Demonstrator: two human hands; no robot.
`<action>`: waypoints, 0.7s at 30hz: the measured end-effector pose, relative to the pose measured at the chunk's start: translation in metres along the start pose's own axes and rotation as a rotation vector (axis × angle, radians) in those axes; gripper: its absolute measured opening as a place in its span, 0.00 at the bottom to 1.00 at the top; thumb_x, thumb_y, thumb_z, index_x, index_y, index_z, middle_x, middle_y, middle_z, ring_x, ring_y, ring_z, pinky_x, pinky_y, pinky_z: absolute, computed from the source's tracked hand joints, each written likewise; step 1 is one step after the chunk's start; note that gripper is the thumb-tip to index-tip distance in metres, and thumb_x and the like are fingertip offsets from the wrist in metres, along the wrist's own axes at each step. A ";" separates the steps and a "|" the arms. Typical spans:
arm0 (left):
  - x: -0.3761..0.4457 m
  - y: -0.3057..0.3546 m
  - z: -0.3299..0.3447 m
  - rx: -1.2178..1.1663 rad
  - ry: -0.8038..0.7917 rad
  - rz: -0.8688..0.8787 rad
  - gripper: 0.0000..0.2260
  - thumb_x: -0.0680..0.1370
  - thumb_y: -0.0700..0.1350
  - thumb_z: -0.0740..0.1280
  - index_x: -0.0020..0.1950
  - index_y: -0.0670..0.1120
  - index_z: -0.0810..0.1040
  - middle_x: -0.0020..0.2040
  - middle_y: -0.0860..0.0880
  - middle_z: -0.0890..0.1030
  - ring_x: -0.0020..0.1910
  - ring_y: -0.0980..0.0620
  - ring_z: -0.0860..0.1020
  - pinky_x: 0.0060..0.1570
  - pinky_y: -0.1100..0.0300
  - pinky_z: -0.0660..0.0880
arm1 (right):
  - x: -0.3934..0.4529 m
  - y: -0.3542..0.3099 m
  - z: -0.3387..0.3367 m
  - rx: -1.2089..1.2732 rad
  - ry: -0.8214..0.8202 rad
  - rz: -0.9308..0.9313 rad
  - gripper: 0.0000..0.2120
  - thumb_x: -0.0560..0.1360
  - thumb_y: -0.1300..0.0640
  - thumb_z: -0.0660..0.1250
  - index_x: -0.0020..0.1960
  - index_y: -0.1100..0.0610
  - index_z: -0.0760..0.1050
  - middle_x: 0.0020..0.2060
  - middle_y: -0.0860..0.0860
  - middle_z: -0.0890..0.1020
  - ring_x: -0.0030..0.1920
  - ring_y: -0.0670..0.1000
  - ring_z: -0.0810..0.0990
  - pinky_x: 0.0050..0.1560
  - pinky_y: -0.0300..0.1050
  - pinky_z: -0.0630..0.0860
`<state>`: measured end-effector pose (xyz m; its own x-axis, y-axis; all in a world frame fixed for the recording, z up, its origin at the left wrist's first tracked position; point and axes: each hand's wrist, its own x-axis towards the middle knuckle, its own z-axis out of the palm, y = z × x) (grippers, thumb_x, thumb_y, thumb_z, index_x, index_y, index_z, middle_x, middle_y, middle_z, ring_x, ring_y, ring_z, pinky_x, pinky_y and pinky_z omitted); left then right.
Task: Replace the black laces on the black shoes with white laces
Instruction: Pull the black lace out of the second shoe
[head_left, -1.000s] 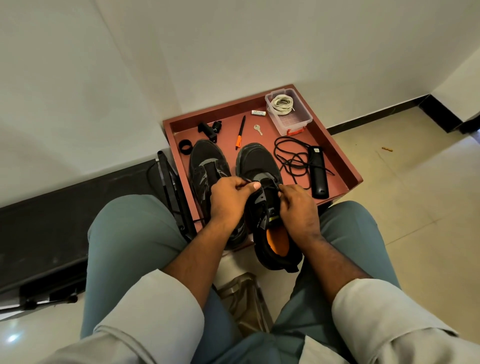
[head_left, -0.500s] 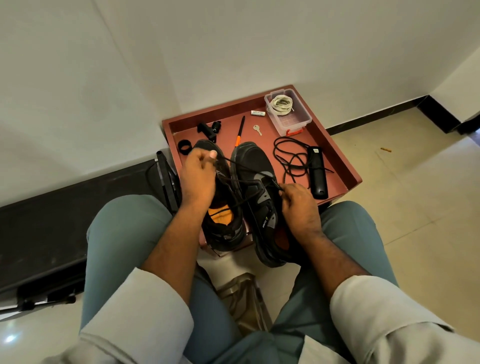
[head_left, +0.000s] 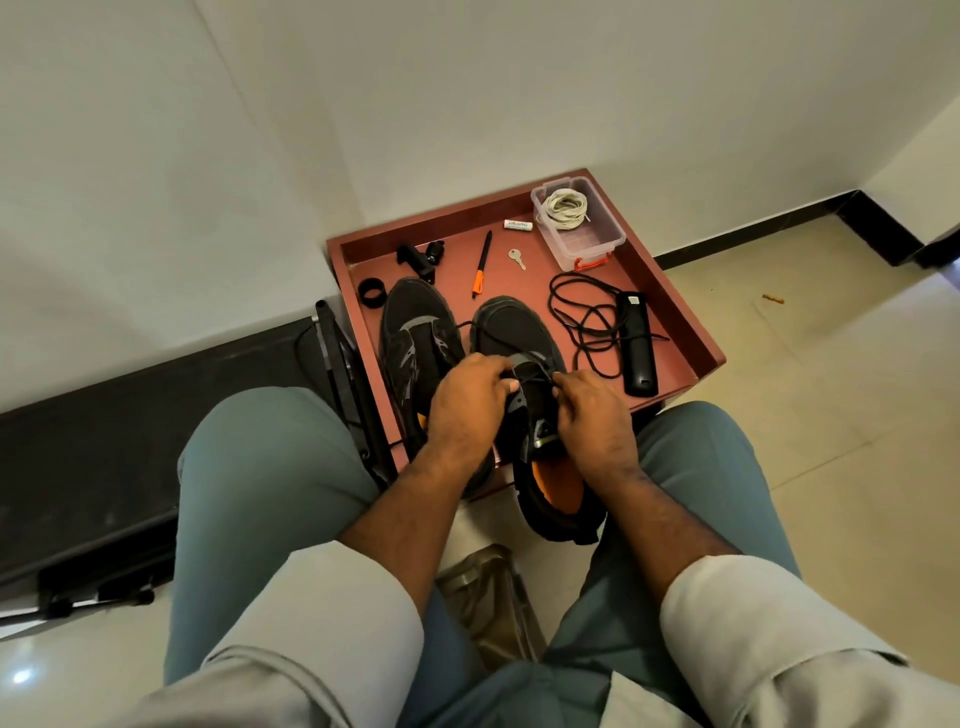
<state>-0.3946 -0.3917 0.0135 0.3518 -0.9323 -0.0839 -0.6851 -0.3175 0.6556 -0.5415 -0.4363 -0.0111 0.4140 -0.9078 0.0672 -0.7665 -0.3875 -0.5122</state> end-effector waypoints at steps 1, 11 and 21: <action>0.001 -0.003 0.000 0.023 0.002 -0.008 0.08 0.79 0.43 0.66 0.55 0.44 0.81 0.51 0.46 0.79 0.51 0.47 0.77 0.54 0.48 0.75 | 0.000 0.000 0.000 -0.002 0.001 -0.004 0.13 0.78 0.62 0.63 0.61 0.60 0.77 0.50 0.53 0.80 0.53 0.53 0.77 0.54 0.46 0.74; 0.007 -0.009 -0.003 0.346 0.034 0.080 0.11 0.82 0.50 0.60 0.54 0.47 0.81 0.50 0.49 0.77 0.50 0.50 0.76 0.56 0.51 0.70 | 0.003 0.003 -0.001 0.021 -0.008 0.002 0.13 0.78 0.63 0.63 0.61 0.61 0.78 0.50 0.54 0.80 0.52 0.54 0.77 0.55 0.48 0.75; 0.009 -0.005 -0.002 0.490 0.025 0.099 0.08 0.79 0.52 0.61 0.51 0.51 0.78 0.50 0.53 0.77 0.50 0.51 0.75 0.53 0.51 0.65 | 0.001 0.003 -0.004 0.039 -0.007 -0.060 0.13 0.78 0.62 0.63 0.61 0.60 0.78 0.50 0.53 0.80 0.52 0.53 0.77 0.56 0.48 0.75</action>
<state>-0.3872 -0.3981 0.0112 0.2806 -0.9597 -0.0171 -0.9330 -0.2769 0.2298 -0.5454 -0.4386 -0.0087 0.4624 -0.8818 0.0931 -0.7206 -0.4349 -0.5400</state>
